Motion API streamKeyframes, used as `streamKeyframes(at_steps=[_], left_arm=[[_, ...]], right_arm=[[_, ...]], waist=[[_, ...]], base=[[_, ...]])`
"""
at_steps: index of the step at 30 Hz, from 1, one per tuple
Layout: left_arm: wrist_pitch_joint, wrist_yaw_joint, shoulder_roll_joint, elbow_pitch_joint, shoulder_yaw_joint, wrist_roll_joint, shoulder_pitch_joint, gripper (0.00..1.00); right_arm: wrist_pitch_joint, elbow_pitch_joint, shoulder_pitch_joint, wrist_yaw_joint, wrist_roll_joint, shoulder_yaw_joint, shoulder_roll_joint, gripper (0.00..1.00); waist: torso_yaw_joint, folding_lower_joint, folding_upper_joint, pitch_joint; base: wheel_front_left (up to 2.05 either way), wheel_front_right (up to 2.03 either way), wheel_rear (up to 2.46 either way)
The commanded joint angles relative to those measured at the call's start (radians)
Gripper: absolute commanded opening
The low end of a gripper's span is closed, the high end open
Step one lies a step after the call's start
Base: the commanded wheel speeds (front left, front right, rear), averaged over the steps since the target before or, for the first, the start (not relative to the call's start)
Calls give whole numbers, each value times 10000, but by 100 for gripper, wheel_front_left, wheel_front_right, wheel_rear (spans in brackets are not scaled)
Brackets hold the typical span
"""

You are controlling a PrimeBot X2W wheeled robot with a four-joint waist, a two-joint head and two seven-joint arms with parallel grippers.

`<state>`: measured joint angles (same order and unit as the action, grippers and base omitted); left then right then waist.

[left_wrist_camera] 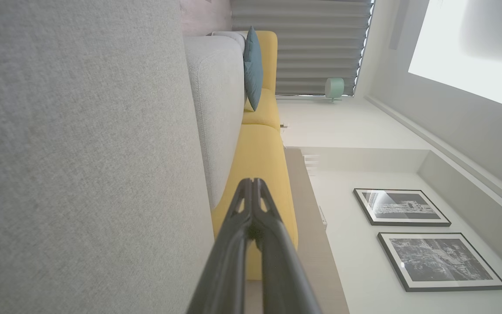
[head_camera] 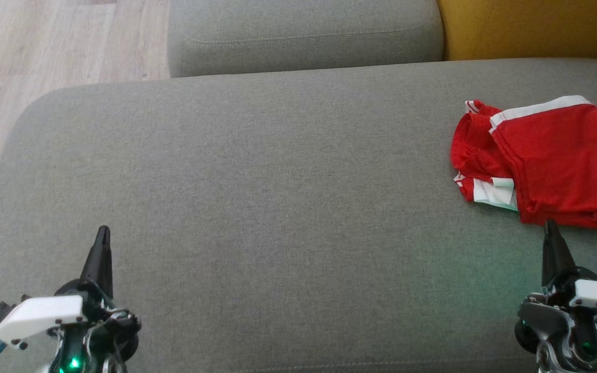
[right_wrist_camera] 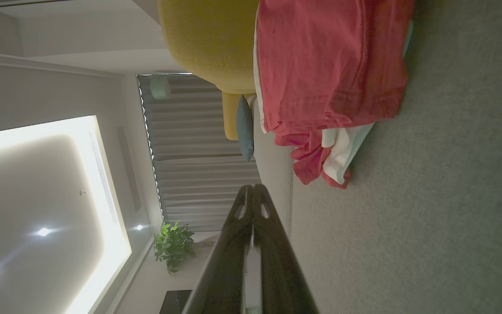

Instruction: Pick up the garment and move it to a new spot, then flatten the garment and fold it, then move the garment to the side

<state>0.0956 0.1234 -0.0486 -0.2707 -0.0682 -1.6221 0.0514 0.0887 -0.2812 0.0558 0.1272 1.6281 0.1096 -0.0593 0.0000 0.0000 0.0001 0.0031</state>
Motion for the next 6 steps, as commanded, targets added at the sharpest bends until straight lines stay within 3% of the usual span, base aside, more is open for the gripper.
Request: streamKeyframes(at_steps=[1,6], left_arm=[[70,73,-115,260,-324,26,554,0],[78,73,-109,259,-334,34,555,0]], right_arm=[[80,376,502,35,-23,-164,-60,0],[90,375,503,35,-35,-151,-50,0]], waist=[[0,0,-1,0],[0,0,-1,0]], base=[[0,0,0],[0,0,0]])
